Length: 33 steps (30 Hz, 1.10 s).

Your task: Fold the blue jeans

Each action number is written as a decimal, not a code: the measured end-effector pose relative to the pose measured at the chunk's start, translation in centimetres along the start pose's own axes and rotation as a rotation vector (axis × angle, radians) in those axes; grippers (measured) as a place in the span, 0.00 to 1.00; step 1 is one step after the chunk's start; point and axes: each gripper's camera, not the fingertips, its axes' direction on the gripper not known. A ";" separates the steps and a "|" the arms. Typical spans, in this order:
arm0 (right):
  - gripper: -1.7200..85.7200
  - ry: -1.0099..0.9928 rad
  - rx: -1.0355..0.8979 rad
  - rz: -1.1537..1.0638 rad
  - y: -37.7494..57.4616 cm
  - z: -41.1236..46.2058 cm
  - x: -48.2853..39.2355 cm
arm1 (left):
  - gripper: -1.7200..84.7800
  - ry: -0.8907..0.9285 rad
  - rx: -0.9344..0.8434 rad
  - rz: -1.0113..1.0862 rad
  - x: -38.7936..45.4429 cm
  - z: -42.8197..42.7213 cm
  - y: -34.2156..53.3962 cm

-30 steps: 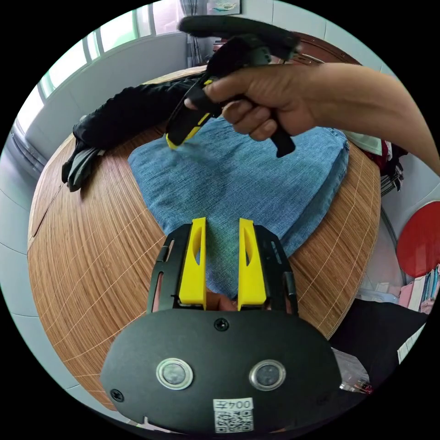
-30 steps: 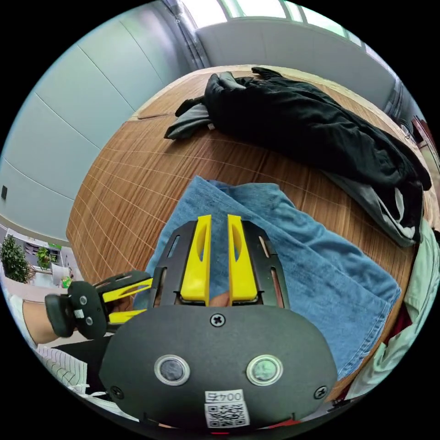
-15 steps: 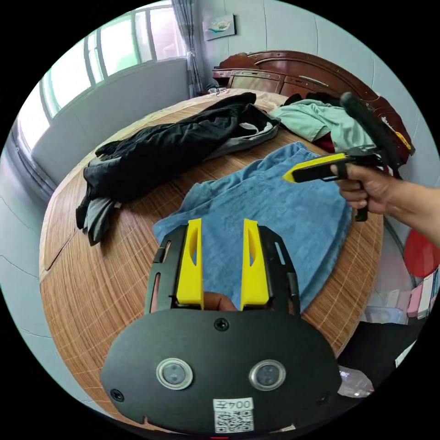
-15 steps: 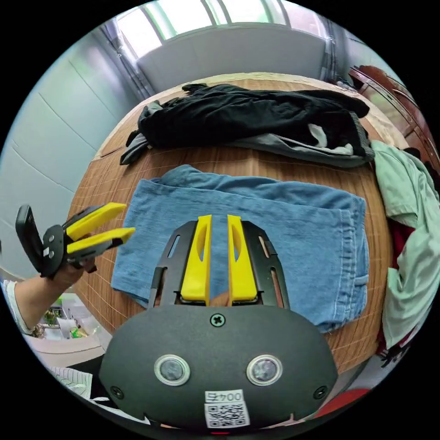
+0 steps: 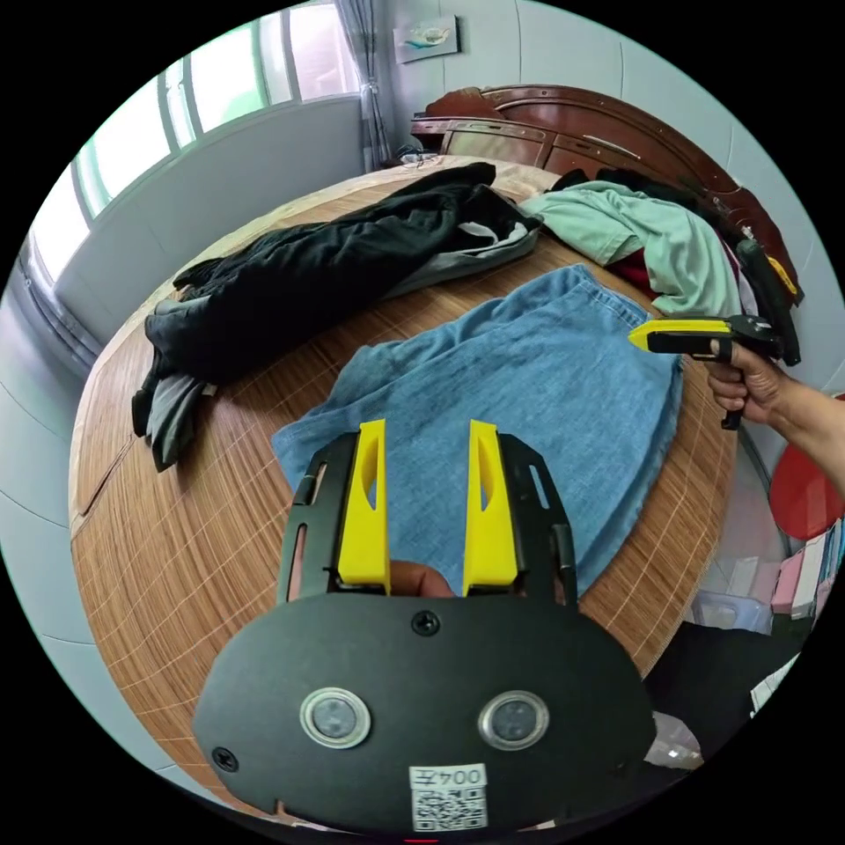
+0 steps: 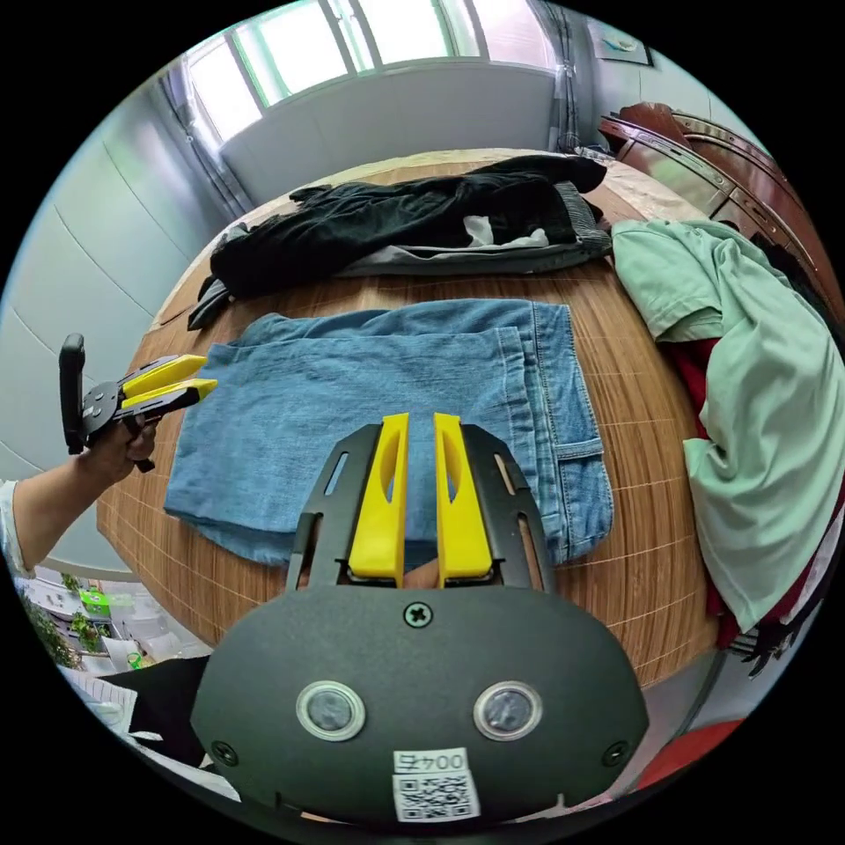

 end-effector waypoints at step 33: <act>0.12 -0.119 -0.026 0.128 1.5 -4.6 -2.3 | 0.18 0.264 0.043 -0.012 6.2 8.2 3.1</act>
